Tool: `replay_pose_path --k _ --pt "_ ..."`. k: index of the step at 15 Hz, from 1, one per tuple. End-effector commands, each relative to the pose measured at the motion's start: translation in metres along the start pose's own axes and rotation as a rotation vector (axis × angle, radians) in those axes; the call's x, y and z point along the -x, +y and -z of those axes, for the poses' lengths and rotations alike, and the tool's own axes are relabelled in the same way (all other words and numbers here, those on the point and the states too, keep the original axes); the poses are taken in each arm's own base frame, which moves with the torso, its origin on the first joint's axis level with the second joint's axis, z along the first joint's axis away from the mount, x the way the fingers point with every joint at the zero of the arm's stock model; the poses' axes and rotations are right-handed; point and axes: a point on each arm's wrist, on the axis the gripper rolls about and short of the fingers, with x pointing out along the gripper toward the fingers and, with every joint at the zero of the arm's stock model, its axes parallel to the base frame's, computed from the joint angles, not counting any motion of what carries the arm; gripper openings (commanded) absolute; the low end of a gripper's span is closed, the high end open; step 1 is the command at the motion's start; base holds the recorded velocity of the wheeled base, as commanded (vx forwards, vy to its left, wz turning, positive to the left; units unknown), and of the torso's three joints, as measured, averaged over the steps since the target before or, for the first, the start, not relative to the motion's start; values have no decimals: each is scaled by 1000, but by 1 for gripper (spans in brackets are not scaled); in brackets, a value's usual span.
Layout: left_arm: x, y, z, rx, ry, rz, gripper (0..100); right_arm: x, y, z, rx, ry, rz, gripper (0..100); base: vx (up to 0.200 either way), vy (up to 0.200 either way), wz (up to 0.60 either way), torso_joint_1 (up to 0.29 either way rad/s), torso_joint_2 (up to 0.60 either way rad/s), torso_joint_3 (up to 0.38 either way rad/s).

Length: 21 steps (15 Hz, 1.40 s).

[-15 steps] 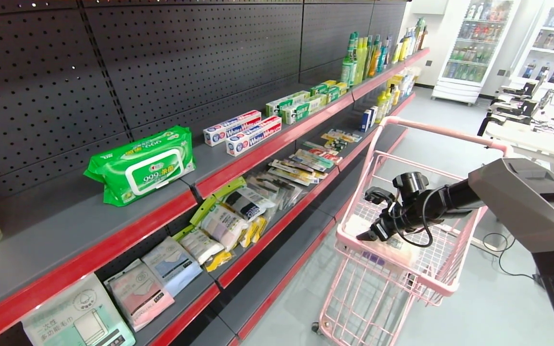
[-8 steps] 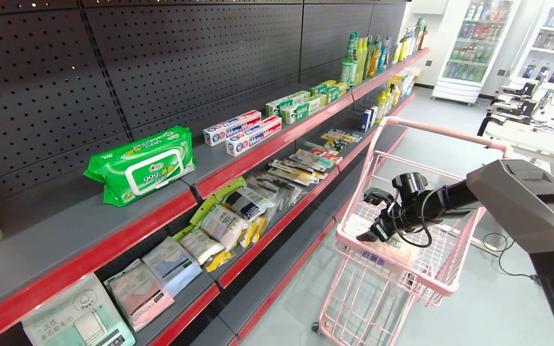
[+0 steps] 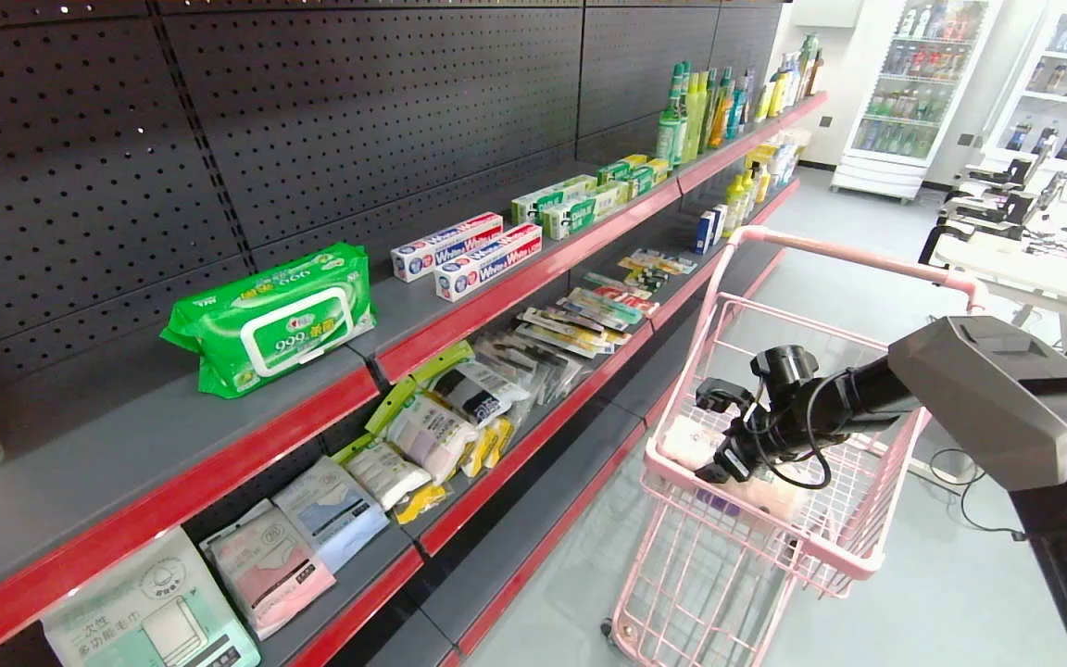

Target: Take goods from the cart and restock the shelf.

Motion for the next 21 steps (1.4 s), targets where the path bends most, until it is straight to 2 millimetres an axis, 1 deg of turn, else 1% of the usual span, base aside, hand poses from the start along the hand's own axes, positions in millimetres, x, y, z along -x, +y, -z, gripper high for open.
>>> replay_pose_path --k 1,2,3,4,7,10,13,15,16,19,21 --pt "0 0 0 0 1 -1 100 -8 4 3 13 11 -15 100 0 0 0 0 0 0" --pt "0 0 0 0 1 -1 100 -9 4 1 21 9 -14 100 0 0 0 0 0 0" --pt "0 0 0 0 1 -1 100 -9 5 -5 38 12 -1 100 0 0 0 0 0 0" --pt "0 0 0 0 1 -1 100 -8 6 -6 36 27 -5 100 0 0 0 0 0 0" --pt "0 0 0 0 1 -1 100 -3 7 -13 25 82 -46 100 0 0 0 0 0 0" --pt "0 0 0 0 0 -1 100 -1 13 -22 36 120 -57 100 0 0 0 0 0 0" --pt "0 0 0 0 1 -1 100 -5 18 -23 43 152 -59 100 0 0 0 0 0 0" --pt "0 0 0 0 1 -1 100 -7 20 -23 54 188 -26 100 0 0 0 0 0 0" --pt "0 0 0 0 1 -1 100 -9 25 -25 67 199 -32 100 0 0 0 0 0 0" --pt "0 0 0 0 1 -1 100 -11 30 -23 87 234 -65 100 0 0 0 0 0 0" --pt "0 0 0 0 1 -1 100 -11 31 -25 94 240 -52 100 0 0 0 0 0 0"
